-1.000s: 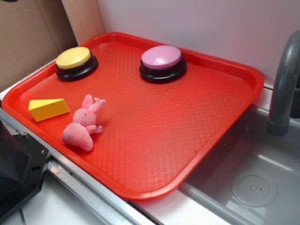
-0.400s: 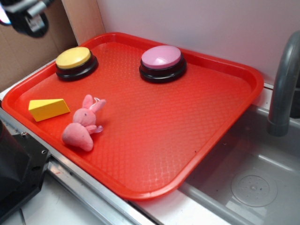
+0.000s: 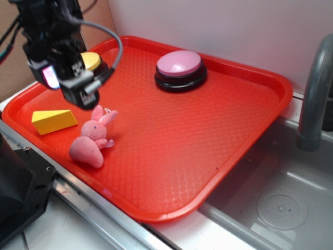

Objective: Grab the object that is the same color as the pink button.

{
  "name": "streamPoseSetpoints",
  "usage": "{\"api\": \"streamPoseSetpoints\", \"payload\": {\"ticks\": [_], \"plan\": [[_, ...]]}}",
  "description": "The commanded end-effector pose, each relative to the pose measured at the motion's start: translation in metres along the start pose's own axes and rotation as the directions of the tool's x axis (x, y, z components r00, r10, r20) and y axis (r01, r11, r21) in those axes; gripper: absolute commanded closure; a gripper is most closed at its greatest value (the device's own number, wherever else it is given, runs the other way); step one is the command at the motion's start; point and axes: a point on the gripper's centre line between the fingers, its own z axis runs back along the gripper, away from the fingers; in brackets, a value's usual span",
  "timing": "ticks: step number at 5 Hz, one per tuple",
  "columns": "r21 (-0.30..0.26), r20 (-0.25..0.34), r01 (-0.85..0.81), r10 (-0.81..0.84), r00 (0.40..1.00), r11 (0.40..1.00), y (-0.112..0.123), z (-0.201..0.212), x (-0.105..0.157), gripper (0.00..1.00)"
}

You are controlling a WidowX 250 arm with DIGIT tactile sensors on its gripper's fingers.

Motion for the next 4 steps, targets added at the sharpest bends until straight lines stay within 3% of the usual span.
{"api": "streamPoseSetpoints", "payload": {"ticks": [1, 3, 4], "plan": [[0.037, -0.018, -0.041, 0.042, 0.999, 0.998, 0.006, -0.053, 0.000, 0.00], [0.060, -0.056, -0.062, 0.066, 0.996, 0.996, 0.015, -0.079, -0.009, 0.00], [0.066, -0.060, -0.092, 0.096, 0.994, 0.994, 0.015, -0.083, -0.008, 0.42]]}}
